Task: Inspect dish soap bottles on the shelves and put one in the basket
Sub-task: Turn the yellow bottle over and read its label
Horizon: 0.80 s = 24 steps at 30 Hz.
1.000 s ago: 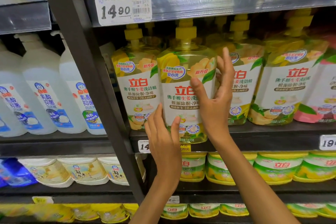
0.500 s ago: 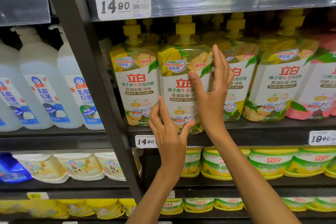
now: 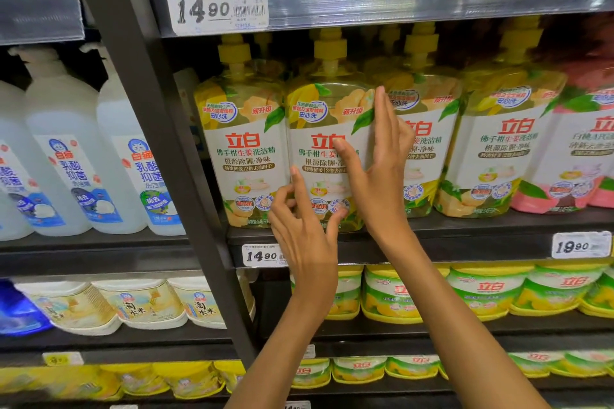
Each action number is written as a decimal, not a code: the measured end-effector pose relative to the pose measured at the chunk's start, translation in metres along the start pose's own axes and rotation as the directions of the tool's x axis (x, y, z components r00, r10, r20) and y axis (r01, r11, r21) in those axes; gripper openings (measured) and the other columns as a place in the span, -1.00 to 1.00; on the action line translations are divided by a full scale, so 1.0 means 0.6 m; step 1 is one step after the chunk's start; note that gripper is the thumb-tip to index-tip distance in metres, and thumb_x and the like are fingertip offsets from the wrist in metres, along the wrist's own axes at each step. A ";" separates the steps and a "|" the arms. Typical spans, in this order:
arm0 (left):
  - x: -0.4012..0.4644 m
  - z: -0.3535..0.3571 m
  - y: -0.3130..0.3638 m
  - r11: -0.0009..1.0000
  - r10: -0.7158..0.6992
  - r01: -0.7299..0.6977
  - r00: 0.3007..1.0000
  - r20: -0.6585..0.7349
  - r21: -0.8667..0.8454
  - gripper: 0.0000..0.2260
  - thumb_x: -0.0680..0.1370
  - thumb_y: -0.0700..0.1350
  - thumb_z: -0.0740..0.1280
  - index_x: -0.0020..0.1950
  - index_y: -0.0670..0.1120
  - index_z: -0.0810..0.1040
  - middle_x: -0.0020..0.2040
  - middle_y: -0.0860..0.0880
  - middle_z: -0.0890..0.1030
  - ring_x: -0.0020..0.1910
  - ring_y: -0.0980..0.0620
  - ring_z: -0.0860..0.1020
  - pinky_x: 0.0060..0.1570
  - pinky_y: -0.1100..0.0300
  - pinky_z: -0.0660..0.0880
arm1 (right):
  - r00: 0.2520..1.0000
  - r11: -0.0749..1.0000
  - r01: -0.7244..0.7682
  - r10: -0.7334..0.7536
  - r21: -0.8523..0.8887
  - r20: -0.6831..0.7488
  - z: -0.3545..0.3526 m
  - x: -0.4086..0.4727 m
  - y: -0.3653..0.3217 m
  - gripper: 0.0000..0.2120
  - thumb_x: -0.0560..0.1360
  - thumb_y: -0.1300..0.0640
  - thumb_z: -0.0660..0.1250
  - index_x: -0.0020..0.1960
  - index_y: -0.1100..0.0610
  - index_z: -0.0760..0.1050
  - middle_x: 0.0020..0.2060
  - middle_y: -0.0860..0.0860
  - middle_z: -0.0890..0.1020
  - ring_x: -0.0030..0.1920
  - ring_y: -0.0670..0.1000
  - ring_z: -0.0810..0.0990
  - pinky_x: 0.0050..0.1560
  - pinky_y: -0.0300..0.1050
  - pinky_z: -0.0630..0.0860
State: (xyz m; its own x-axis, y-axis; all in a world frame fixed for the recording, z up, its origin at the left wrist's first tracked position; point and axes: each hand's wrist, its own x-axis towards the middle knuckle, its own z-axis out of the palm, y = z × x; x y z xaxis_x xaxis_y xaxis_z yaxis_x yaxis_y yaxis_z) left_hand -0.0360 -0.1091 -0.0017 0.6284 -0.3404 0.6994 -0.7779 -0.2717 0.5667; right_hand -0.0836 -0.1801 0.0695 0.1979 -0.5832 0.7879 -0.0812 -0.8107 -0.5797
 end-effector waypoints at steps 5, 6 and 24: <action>0.000 0.009 0.003 0.998 -0.018 0.019 1.000 -0.015 0.059 -0.24 0.42 0.02 0.48 0.49 -0.25 0.23 0.20 -0.27 0.44 0.03 -0.10 0.39 0.02 -0.01 0.49 | 1.000 0.992 0.007 -0.009 -0.123 -0.009 -0.001 0.004 0.003 -0.27 0.53 -0.01 0.36 0.54 0.21 0.10 0.48 0.09 0.26 0.16 -0.06 0.20 0.26 -0.32 0.14; 0.000 0.010 0.004 0.998 -0.020 0.021 1.000 -0.016 0.063 -0.23 0.41 0.03 0.48 0.49 -0.24 0.23 0.19 -0.27 0.45 0.02 -0.13 0.42 0.01 -0.02 0.51 | 1.000 0.991 0.005 -0.004 -0.134 0.002 -0.003 0.006 0.005 -0.27 0.53 -0.02 0.36 0.54 0.21 0.11 0.48 0.08 0.26 0.15 -0.05 0.20 0.25 -0.31 0.14; 0.006 0.020 0.005 0.997 -0.036 0.034 0.999 0.027 0.073 -0.20 0.40 -0.11 0.52 0.51 -0.18 0.16 0.24 -0.29 0.45 0.09 -0.23 0.47 0.05 -0.08 0.54 | 0.991 0.975 -0.050 0.022 -0.217 -0.131 0.018 -0.007 -0.010 -0.37 0.55 -0.03 0.32 0.51 0.22 0.23 0.41 0.09 0.43 0.12 0.11 0.36 0.19 -0.10 0.28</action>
State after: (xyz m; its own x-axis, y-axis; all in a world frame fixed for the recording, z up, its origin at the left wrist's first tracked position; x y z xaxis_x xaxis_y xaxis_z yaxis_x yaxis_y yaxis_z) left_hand -0.0360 -0.1217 -0.0025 0.6557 -0.3544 0.6667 -0.7543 -0.3479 0.5568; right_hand -0.0733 -0.1723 0.0674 0.0668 -0.6026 0.7953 -0.3013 -0.7720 -0.5596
